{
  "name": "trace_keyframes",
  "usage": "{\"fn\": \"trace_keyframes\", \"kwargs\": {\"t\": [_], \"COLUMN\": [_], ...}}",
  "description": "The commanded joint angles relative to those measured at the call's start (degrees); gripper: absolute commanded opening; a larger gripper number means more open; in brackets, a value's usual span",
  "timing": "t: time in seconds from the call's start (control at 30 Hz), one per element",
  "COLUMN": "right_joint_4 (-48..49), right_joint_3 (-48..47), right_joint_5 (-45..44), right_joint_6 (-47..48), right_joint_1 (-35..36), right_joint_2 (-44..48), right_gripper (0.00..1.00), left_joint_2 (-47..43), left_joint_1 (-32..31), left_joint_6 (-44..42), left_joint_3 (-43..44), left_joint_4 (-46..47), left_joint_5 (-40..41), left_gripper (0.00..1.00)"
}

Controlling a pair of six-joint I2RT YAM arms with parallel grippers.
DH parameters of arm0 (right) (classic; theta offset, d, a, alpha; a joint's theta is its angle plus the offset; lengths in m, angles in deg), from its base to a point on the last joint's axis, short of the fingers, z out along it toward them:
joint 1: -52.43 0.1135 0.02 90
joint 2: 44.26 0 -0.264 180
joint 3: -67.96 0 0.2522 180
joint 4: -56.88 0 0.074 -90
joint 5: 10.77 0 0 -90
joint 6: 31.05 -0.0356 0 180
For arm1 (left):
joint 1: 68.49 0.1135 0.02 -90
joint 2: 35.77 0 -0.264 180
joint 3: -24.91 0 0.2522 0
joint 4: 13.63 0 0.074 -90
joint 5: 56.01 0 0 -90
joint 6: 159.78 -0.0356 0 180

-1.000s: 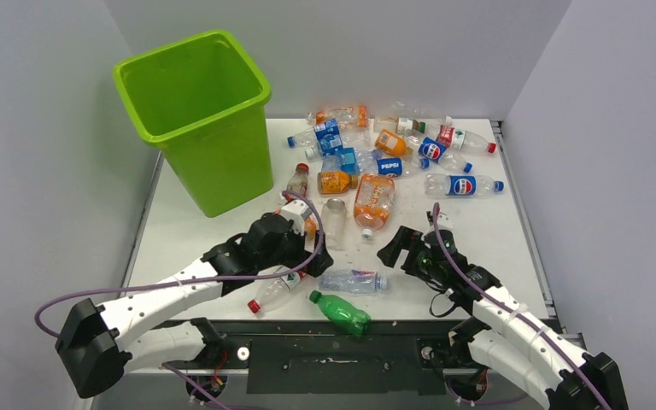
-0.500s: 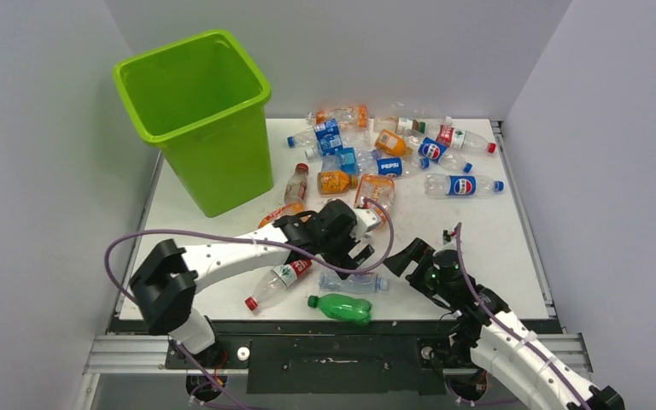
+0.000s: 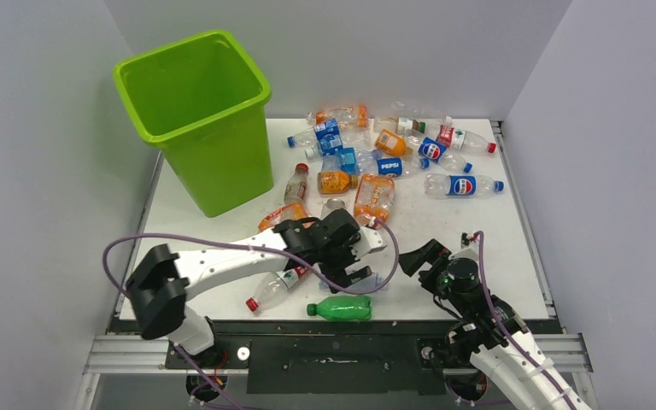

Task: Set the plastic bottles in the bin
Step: Pick up the plastic bottle from the corner of the board.

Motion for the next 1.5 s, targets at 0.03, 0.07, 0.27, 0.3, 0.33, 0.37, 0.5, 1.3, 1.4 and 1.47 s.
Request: {"fn": "trace_keyframes", "kwargs": {"t": [0.03, 0.07, 0.27, 0.3, 0.33, 0.37, 0.5, 1.3, 1.4, 1.47], "right_joint_4": [1.47, 1.82, 4.09, 4.19, 4.16, 4.16, 3.74, 2.12, 2.06, 1.79], "right_joint_3": [-2.19, -2.2, -2.61, -2.76, -2.88, -3.02, -3.26, -13.22, -17.52, -21.94], "right_joint_5": [1.64, 1.66, 3.4, 3.44, 3.45, 3.45, 3.28, 2.57, 3.01, 3.31], "right_joint_6": [3.89, 4.39, 5.75, 5.69, 5.64, 5.62, 5.49, 13.7, 16.53, 19.41], "right_joint_1": [-0.27, -0.27, -0.27, -0.23, -0.27, -0.29, -0.19, -0.27, -0.26, -0.26], "right_joint_2": [-2.76, -3.47, -6.41, -6.54, -6.53, -6.35, -5.05, -10.01, -10.46, -11.16], "right_gripper": [0.94, 0.94, 0.94, 0.94, 0.94, 0.94, 0.94, 0.95, 0.95, 0.95], "left_joint_2": [-16.22, -17.58, -13.46, -12.24, -10.99, -10.02, -5.75, 1.13, -4.26, -9.27], "left_joint_1": [-4.71, -6.65, -13.41, -13.47, -13.51, -13.52, -13.4, -11.12, -11.18, -11.15], "left_joint_6": [-1.86, -2.28, -2.64, -2.24, -1.9, -1.72, -1.11, 2.46, 4.22, 5.23], "left_joint_3": [-7.45, -8.83, -11.8, -11.81, -11.8, -11.79, -10.11, -2.89, -1.55, -0.79], "left_joint_4": [1.66, 1.29, 0.02, 0.76, 1.8, 2.87, 5.66, 6.02, 6.42, 7.86], "left_joint_5": [-3.28, -3.16, -4.96, -5.01, -4.93, -4.31, -0.76, 0.02, 2.25, 2.67], "left_gripper": [0.96, 0.96, 0.96, 0.96, 0.96, 0.96, 0.96, 0.29, 0.19, 0.16]}}
